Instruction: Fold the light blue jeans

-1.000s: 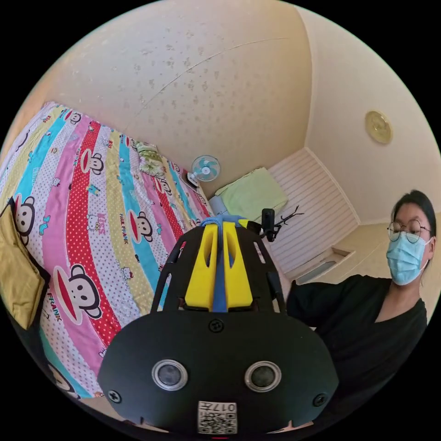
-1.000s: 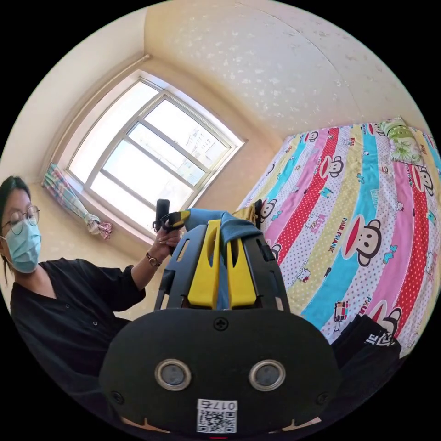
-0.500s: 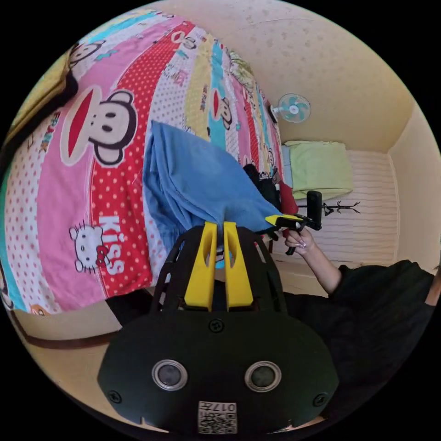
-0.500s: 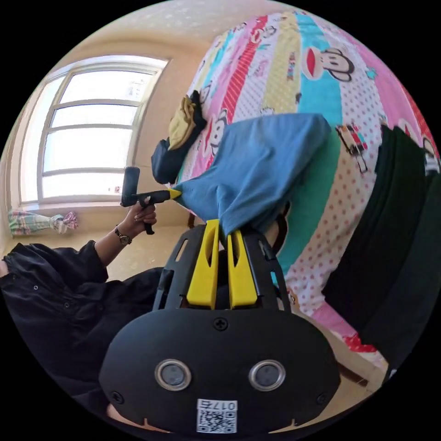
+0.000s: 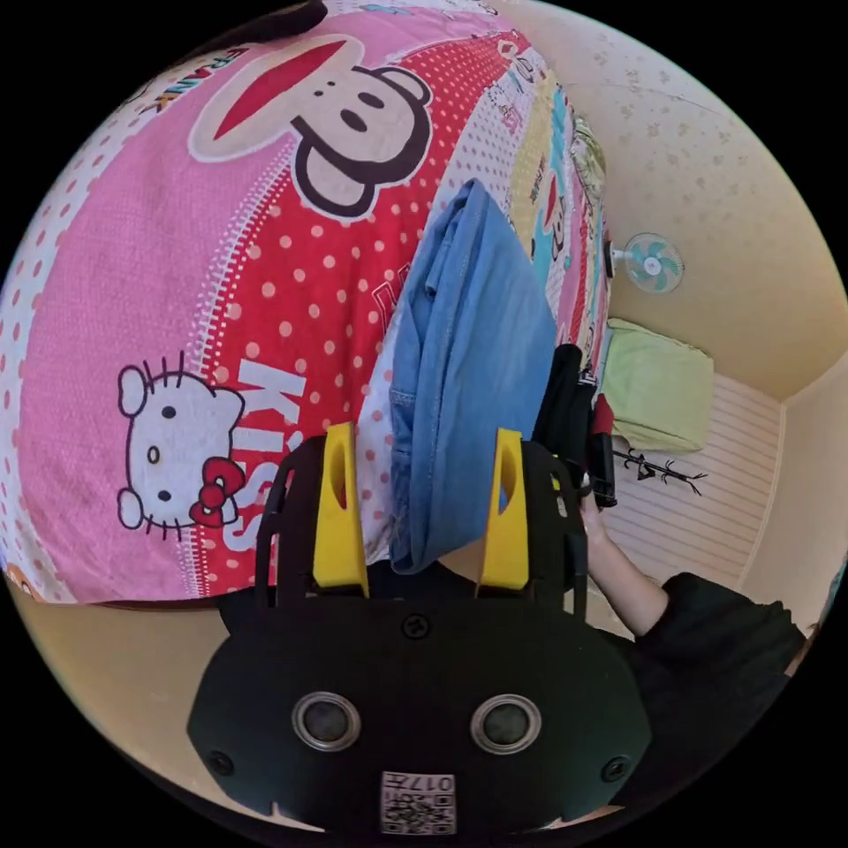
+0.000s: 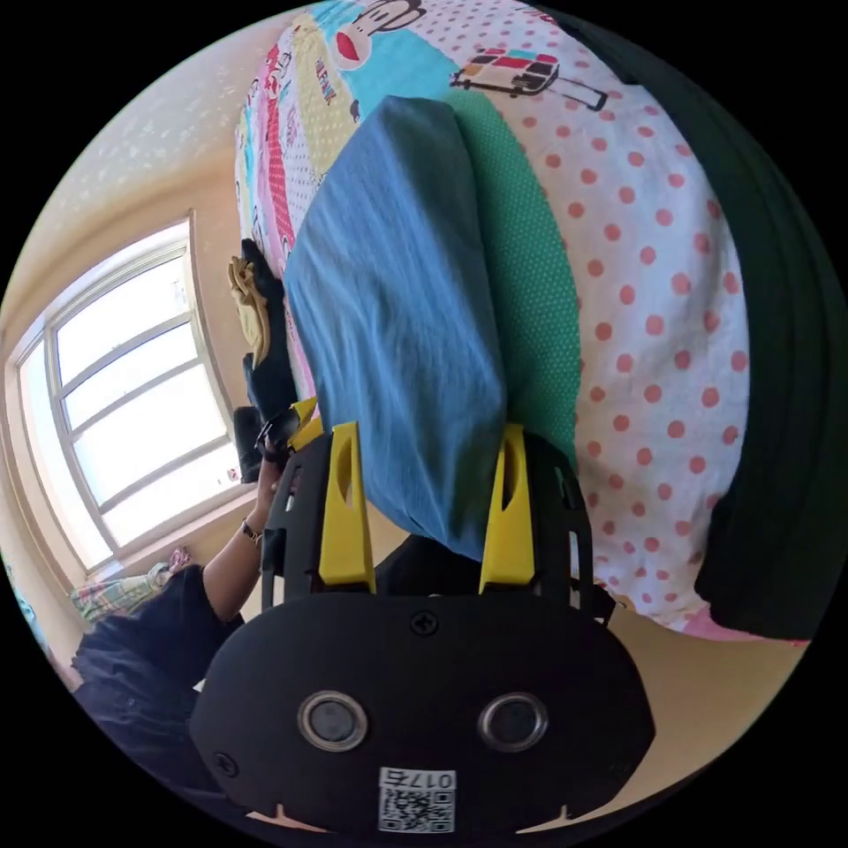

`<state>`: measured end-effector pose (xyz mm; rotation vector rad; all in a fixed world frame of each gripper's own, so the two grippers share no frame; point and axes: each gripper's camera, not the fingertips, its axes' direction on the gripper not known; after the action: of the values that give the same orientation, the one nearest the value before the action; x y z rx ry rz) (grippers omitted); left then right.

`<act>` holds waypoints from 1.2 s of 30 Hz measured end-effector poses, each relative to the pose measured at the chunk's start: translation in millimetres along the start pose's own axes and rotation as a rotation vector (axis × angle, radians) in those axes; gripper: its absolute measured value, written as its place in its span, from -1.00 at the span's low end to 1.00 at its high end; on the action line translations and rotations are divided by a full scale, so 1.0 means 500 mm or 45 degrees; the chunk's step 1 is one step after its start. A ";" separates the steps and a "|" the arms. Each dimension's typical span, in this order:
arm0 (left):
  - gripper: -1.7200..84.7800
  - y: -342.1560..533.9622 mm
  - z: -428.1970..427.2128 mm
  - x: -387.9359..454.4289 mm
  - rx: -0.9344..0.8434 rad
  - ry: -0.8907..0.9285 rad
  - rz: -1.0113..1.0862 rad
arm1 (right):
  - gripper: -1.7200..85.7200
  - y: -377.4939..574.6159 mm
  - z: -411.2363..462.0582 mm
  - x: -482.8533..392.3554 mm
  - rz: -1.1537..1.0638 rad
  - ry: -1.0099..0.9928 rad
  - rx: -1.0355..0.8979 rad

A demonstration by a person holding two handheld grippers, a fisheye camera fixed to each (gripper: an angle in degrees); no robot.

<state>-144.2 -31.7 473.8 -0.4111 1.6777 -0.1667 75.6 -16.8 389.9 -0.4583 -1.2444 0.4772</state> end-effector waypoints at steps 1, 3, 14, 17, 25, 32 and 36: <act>-0.56 0.007 -0.002 0.006 0.030 -0.048 -0.017 | -0.56 0.002 0.005 -0.020 0.018 0.091 0.038; -0.63 0.037 0.014 0.034 -0.014 -0.078 0.015 | -0.62 0.005 0.019 -0.048 -0.029 0.103 0.019; -0.78 0.138 -0.144 0.147 -0.396 0.457 0.050 | -0.82 0.066 -0.256 -0.139 -0.270 -0.439 -0.091; -0.78 0.128 -0.235 0.294 -0.420 0.540 0.204 | -0.82 0.100 -0.411 -0.174 -0.395 -0.519 0.019; -0.77 0.119 -0.288 0.753 -0.488 0.619 0.726 | -0.82 0.162 -0.779 -0.209 -0.676 -0.483 0.332; -0.75 0.099 0.019 0.907 -0.653 0.404 0.799 | -0.77 0.048 -0.864 0.077 -0.242 -0.058 0.470; -0.76 0.123 0.275 0.767 -1.168 -0.089 0.634 | -0.77 0.011 -0.763 0.290 0.251 0.170 0.295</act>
<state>-58.0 -96.0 76.2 -0.6390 1.6576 1.0038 479.1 44.5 401.5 -0.4101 -1.0056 0.7375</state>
